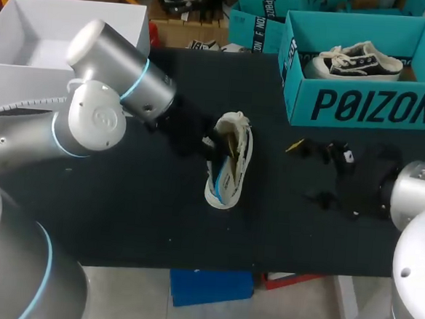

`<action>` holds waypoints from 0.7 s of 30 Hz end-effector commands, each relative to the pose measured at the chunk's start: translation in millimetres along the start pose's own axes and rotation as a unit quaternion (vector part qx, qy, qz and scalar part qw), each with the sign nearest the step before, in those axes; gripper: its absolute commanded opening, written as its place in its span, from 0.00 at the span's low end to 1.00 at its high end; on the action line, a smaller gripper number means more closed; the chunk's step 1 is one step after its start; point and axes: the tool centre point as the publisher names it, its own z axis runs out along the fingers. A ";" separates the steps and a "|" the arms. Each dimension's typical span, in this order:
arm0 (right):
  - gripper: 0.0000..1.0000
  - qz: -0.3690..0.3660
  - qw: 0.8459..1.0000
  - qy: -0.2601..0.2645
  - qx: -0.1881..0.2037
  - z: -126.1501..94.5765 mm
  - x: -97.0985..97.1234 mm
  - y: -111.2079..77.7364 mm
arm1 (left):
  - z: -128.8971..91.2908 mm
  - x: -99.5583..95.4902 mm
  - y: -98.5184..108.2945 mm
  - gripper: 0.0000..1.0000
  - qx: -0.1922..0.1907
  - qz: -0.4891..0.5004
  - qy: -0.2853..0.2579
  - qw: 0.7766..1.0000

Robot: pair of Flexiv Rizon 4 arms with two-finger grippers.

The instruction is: Take the shoe out of the shoebox, open the shoe tongue, remove and reinsert the insole, then place the shoe into the shoebox

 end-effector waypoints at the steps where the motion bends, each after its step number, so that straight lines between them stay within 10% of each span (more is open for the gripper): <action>1: 1.00 0.019 0.998 0.015 0.065 -4.9 -8.2 0.3 | -5.8 4.6 -11.2 0.27 0.004 0.001 0.001 1.000; 21: 1.00 0.019 0.998 0.015 0.065 -4.9 -8.2 0.3 | -14.7 6.4 -46.7 0.32 0.036 0.018 -0.003 0.999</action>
